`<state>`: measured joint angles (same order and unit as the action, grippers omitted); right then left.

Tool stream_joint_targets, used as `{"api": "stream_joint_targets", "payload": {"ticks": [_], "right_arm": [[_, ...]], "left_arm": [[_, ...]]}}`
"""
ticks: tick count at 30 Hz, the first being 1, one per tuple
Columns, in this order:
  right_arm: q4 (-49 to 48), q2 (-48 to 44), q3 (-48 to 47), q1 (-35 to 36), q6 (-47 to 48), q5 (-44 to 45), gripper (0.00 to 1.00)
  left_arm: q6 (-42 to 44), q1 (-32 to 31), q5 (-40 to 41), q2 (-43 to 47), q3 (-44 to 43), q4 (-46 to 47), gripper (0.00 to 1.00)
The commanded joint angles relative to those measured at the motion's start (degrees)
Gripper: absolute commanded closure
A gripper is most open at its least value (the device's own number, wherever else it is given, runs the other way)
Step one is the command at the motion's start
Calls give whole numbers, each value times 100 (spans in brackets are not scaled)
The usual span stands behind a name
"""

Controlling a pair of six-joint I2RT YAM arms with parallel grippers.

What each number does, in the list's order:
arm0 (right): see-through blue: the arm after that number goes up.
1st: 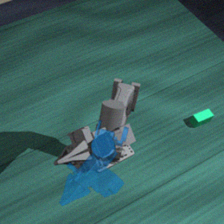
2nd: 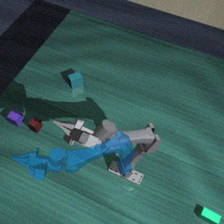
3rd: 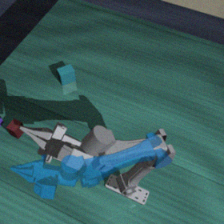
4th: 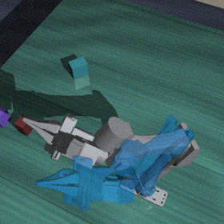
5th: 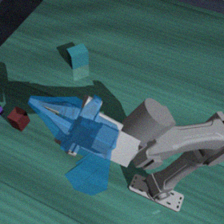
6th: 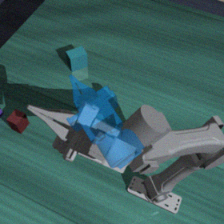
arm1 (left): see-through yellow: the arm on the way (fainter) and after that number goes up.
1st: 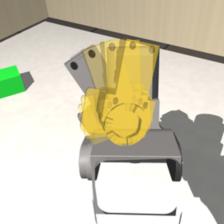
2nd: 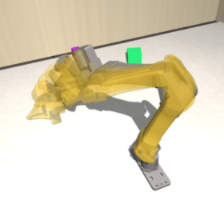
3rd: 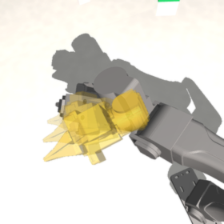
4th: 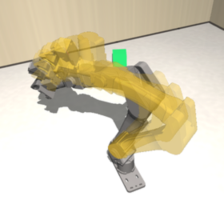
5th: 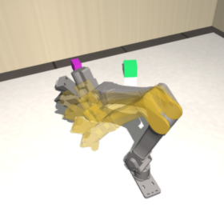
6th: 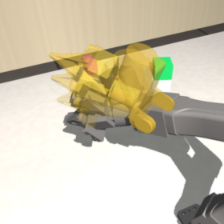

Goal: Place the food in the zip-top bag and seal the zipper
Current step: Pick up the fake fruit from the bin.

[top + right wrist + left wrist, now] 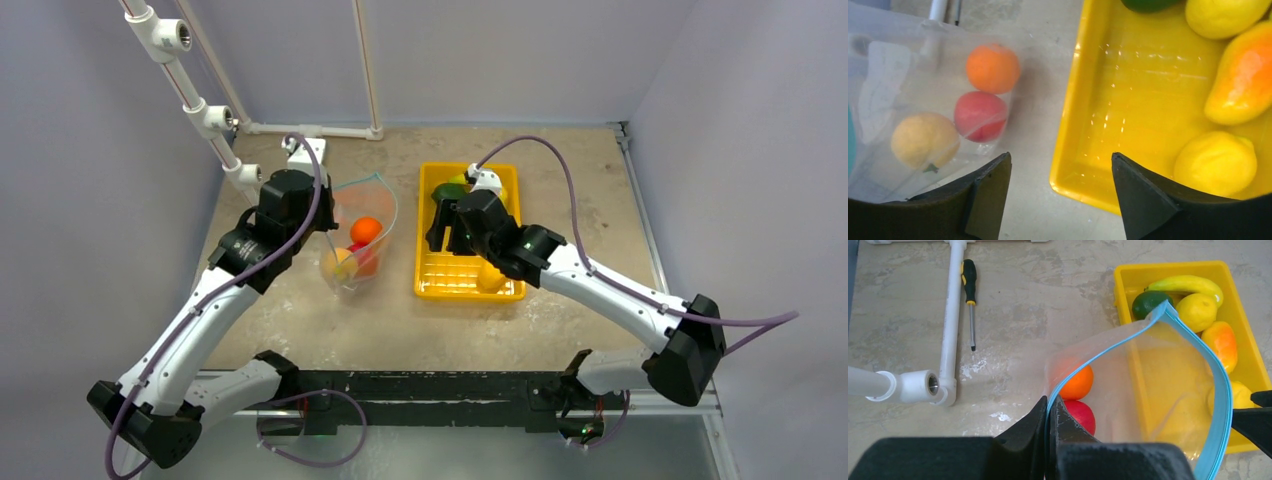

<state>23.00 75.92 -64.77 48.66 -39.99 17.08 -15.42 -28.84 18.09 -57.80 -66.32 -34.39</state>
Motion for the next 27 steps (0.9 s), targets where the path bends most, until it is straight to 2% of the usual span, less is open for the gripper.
{"api": "stream_joint_targets", "payload": {"ticks": [1,16,27], "right_arm": [[493,-252,165,-49,-553,383,23],[1469,118,544,-68,-1965,850,1],[1978,125,668,-165,-3233,1182,1]], "left_arm": [[-99,28,-207,-73,296,467,100],[-261,28,-664,-144,862,1062,100],[-181,28,-818,48,1442,1576,100]]}}
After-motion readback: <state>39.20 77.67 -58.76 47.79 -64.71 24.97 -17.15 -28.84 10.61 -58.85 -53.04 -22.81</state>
